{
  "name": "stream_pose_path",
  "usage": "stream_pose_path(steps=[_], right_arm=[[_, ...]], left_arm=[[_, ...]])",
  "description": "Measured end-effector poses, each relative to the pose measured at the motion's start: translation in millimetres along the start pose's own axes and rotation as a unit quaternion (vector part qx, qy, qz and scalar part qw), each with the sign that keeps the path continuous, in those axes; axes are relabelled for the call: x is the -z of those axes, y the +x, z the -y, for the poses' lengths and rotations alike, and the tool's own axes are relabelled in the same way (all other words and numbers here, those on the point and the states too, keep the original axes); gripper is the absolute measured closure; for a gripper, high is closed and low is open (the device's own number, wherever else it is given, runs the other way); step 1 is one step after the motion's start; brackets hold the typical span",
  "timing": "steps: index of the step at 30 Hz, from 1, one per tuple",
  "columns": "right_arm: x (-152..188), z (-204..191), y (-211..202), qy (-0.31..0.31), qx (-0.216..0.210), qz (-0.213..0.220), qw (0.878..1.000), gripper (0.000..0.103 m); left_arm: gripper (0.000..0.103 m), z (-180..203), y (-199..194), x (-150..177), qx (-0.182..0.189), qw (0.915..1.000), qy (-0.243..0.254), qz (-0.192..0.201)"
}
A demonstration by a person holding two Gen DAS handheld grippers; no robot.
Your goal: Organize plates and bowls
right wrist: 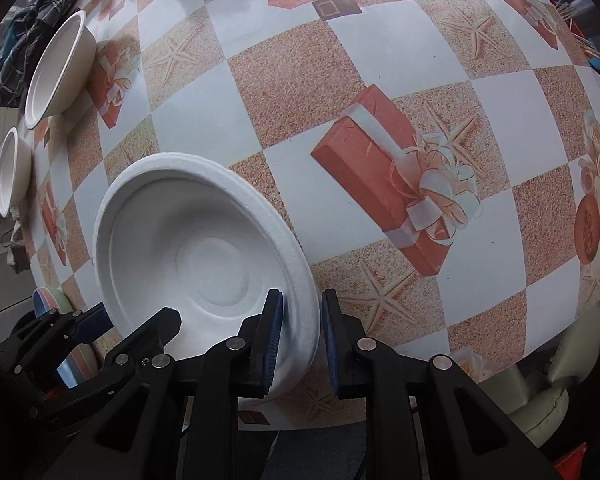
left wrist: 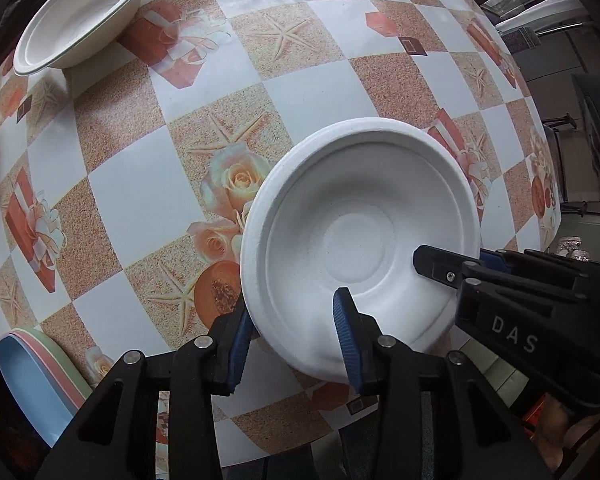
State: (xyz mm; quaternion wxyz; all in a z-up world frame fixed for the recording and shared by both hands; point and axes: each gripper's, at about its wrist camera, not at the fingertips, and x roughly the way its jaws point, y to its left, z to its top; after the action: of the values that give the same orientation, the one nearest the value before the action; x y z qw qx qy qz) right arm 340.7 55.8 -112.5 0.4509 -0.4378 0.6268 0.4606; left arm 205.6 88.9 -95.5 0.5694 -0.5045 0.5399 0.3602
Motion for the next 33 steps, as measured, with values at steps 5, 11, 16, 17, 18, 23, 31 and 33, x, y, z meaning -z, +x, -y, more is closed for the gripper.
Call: stream_pose_path(steps=[5,11,16,17,18,23,31,33], right_arm=[[-0.6,8.4,-12.6,-0.003,0.000,0.016,1.000,0.068],[1.0,18.8,-43.8,-0.013,0.014,0.059,0.998,0.014],[-23.7,27.3,-69.4,-0.009,0.026,0.082,0.996,0.014],[-30.0,25.9,-74.3,-0.012,0.029,0.087,0.996,0.014],[-36.3,23.5,-78.9,-0.016,0.032,0.093,0.995,0.014],[-83.4,10.4,-110.4,-0.056,0.037,0.118,0.991,0.014],[-146.0,-64.9,-106.2,-0.151,0.029,0.119,0.981,0.014],[-161.0,-84.3,-97.8,-0.168,0.026,0.109,0.979,0.014]], left_arm=[[0.044,-16.9,-17.5,1.6,0.009,0.9999,0.008,0.003],[0.041,-49.4,-35.3,17.0,0.009,0.9997,0.016,0.015],[0.038,-77.0,-62.3,41.5,0.011,0.9989,-0.022,0.040],[0.037,-82.2,-67.9,42.5,0.010,0.9983,-0.031,0.048],[0.037,-91.2,-76.2,45.8,0.007,0.9975,-0.042,0.057],[0.035,-128.9,-104.1,17.3,-0.009,0.9901,-0.098,0.100],[0.034,-171.0,-114.9,-51.9,-0.061,0.9754,-0.156,0.144],[0.034,-178.4,-113.3,-69.5,-0.076,0.9737,-0.156,0.148]])
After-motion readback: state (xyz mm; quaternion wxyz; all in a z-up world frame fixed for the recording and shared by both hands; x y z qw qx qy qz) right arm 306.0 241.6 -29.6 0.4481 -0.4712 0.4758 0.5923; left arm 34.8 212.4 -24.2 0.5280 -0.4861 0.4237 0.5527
